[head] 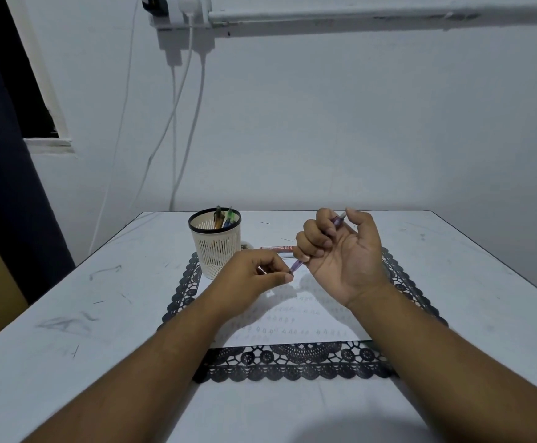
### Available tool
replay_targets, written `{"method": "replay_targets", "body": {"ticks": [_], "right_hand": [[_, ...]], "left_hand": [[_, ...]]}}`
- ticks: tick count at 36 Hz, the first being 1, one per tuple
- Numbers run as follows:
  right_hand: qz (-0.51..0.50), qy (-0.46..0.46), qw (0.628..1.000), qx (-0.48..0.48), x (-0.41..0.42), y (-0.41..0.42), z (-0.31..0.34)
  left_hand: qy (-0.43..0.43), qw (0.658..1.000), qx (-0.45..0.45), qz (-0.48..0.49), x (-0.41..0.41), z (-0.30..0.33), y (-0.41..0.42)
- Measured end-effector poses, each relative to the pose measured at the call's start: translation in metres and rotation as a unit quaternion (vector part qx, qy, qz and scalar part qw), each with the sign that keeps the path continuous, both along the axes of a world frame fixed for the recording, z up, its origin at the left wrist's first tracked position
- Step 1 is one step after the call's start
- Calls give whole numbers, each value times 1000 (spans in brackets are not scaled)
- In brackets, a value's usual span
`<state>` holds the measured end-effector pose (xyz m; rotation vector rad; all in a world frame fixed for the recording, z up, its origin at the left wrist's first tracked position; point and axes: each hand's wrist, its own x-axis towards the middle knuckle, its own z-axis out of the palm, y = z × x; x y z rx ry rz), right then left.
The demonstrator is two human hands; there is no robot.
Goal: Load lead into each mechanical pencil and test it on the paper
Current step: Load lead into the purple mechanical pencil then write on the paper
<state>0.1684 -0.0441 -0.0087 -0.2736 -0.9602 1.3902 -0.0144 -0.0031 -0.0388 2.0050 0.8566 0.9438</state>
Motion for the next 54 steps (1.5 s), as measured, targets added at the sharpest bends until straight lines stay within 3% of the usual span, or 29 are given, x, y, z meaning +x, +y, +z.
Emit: {"method": "replay_targets", "body": {"ticks": [13,23,46,54], "right_hand": [[0,23,1000,-13,0,0,1],[-24,107,992,-63,5,-1,2],[-25,99,993,-64,4,-2,2],[-23,110,990,-83,4,-3,5]], "left_hand": [[6,1000,-1,13,0,1,0],[5,1000,-8,-3,-5,5,-1],[-6,1000,1,11,-1,6,-5],[2,999,44,11,-2,3,-1]]}}
